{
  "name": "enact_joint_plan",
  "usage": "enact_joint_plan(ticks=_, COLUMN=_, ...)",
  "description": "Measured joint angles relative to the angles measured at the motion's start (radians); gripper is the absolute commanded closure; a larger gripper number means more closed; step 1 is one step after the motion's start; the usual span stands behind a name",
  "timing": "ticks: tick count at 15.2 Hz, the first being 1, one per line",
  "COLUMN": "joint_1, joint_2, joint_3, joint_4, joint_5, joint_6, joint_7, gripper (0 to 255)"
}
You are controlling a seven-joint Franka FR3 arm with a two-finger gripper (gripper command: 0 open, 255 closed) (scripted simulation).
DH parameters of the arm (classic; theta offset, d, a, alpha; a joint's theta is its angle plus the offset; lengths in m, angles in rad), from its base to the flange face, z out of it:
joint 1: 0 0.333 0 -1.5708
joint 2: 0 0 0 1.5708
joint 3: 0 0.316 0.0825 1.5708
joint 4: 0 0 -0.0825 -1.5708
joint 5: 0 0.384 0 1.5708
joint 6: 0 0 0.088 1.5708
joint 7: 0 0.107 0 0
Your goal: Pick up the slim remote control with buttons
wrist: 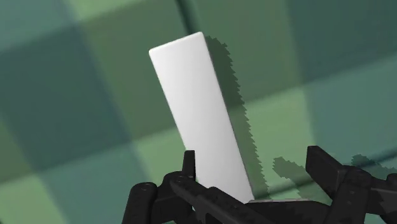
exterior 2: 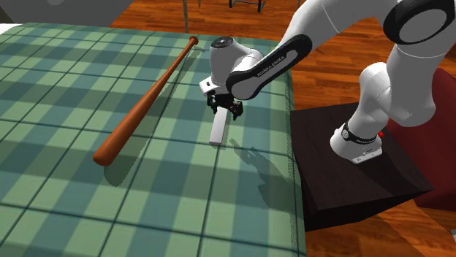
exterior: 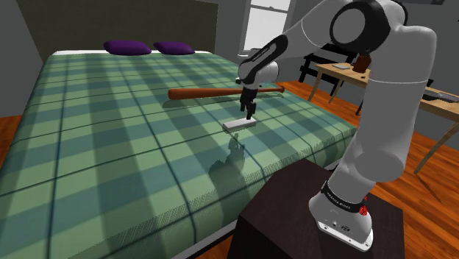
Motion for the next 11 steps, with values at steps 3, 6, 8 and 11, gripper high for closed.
enact_joint_plan(ticks=3, joint_1=-0.027, joint_2=0.104, joint_3=0.030, joint_4=0.078, joint_5=0.030, joint_6=0.019, joint_7=-0.093, gripper=0)
enact_joint_plan(ticks=6, joint_1=-0.038, joint_2=0.152, joint_3=0.045, joint_4=0.099, joint_5=0.048, joint_6=0.043, joint_7=-0.118, gripper=0)
enact_joint_plan(ticks=8, joint_1=-0.044, joint_2=0.174, joint_3=0.052, joint_4=0.105, joint_5=0.057, joint_6=0.058, joint_7=-0.128, gripper=0)
enact_joint_plan(ticks=11, joint_1=-0.053, joint_2=0.206, joint_3=0.062, joint_4=0.106, joint_5=0.073, joint_6=0.088, joint_7=-0.139, gripper=0)
